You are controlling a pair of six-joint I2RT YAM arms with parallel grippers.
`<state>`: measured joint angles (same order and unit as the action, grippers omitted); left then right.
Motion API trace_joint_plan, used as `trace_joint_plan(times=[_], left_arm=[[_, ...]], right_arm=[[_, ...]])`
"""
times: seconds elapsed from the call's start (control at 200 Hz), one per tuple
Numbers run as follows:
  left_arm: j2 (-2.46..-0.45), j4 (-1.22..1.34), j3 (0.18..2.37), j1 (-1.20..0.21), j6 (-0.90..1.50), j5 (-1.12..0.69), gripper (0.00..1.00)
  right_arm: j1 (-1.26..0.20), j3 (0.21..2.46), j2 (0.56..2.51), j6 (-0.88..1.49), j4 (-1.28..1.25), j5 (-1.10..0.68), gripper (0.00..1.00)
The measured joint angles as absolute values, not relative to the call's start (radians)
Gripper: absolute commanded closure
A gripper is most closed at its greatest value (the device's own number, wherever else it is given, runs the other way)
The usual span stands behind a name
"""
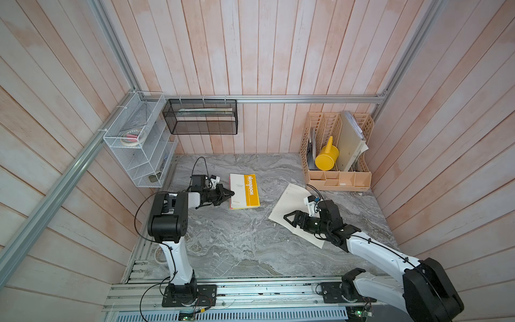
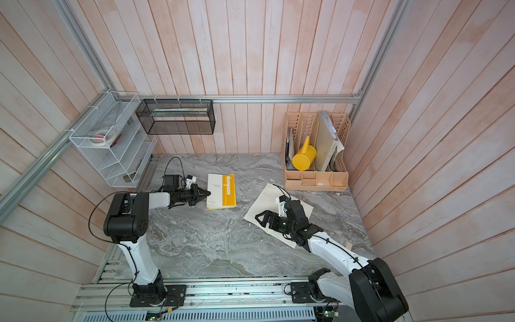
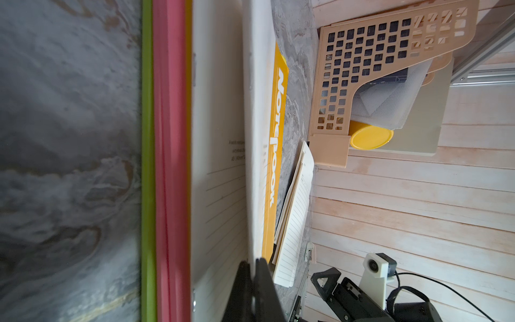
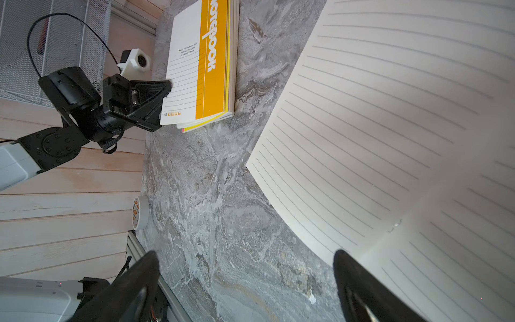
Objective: Close the notebook
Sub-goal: Place the notebook at the notebook.
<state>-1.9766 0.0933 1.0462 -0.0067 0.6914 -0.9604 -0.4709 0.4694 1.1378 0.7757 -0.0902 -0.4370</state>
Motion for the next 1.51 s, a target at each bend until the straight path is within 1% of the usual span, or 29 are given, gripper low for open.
trace_joint_plan(times=[0.09, 0.145, 0.38, 0.47, 0.56, 0.655, 1.135, 1.175, 1.225, 1.34, 1.505], left_arm=[[-1.979, 0.093, 1.046, -0.007, 0.691, -0.960, 0.99], [-1.982, 0.093, 1.046, -0.007, 0.691, -0.960, 0.94], [-1.985, 0.077, 1.046, -0.007, 0.677, -0.947, 0.93], [-1.985, 0.067, 1.046, -0.007, 0.672, -0.939, 0.88], [-1.985, 0.058, 1.046, -0.007, 0.665, -0.934, 0.88], [-1.985, 0.054, 1.046, -0.007, 0.658, -0.934, 0.78], [-1.979, 0.027, 1.046, -0.007, 0.650, -0.911, 0.77], [-1.974, 0.017, 1.046, -0.007, 0.646, -0.907, 0.75], [-1.966, 0.004, 1.047, -0.007, 0.635, -0.901, 0.68], [-1.941, -0.038, 1.052, -0.007, 0.617, -0.879, 0.61], [-1.890, -0.099, 1.058, -0.007, 0.586, -0.818, 0.60]], right_arm=[[-0.471, 0.469, 1.138, 0.776, -0.090, -0.440, 0.02], [-0.471, 0.469, 1.138, 0.776, -0.090, -0.440, 0.02], [-0.471, 0.469, 1.138, 0.776, -0.090, -0.443, 0.02], [-0.471, 0.469, 1.138, 0.776, -0.091, -0.445, 0.02], [-0.471, 0.469, 1.138, 0.776, -0.091, -0.447, 0.02], [-0.471, 0.467, 1.138, 0.776, -0.092, -0.447, 0.02], [-0.471, 0.457, 1.137, 0.776, -0.099, -0.448, 0.02], [-0.471, 0.457, 1.137, 0.776, -0.099, -0.448, 0.02], [-0.471, 0.457, 1.137, 0.776, -0.101, -0.449, 0.02], [-0.471, 0.457, 1.140, 0.776, -0.109, -0.453, 0.02], [-0.471, 0.457, 1.141, 0.776, -0.112, -0.455, 0.02]])
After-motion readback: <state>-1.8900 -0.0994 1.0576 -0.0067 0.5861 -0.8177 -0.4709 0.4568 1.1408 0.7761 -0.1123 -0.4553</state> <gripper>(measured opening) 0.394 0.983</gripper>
